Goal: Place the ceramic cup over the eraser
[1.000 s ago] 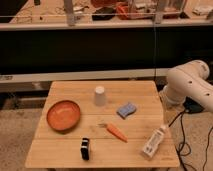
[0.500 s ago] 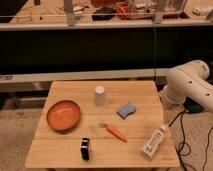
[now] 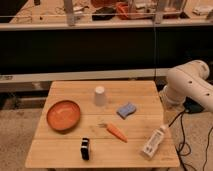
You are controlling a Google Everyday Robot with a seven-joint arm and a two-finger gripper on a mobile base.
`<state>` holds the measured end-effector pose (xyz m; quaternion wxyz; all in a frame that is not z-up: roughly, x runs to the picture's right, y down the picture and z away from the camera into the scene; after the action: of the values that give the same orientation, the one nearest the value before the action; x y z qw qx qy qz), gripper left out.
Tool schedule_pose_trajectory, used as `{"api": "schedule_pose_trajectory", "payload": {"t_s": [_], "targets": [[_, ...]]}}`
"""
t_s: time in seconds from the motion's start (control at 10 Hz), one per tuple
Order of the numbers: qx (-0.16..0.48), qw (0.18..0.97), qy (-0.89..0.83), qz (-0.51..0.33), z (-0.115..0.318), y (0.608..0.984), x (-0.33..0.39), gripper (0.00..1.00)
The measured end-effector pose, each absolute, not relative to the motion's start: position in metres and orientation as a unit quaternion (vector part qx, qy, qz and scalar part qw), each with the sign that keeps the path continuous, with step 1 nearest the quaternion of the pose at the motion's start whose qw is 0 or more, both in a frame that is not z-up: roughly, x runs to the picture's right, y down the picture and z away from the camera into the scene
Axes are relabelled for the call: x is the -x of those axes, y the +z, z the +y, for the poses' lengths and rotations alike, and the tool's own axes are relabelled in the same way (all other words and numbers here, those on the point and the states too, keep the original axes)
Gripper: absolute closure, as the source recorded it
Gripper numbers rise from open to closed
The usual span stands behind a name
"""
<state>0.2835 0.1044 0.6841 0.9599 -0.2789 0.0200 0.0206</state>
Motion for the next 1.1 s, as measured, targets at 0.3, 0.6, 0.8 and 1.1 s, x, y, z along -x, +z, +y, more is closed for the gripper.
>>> {"api": "schedule_pose_trajectory", "payload": {"t_s": [0.3, 0.6, 0.8, 1.1], "targets": [[0.236, 0.972, 0.004, 0.016, 0.066, 0.69, -0.258, 0.2], [0.197, 0.98, -0.013, 0.011, 0.03, 0.693, -0.231, 0.2], [0.179, 0.984, -0.023, 0.005, 0.019, 0.693, -0.224, 0.2], [0.145, 0.988, -0.053, -0.026, -0.01, 0.705, -0.179, 0.2]]}}
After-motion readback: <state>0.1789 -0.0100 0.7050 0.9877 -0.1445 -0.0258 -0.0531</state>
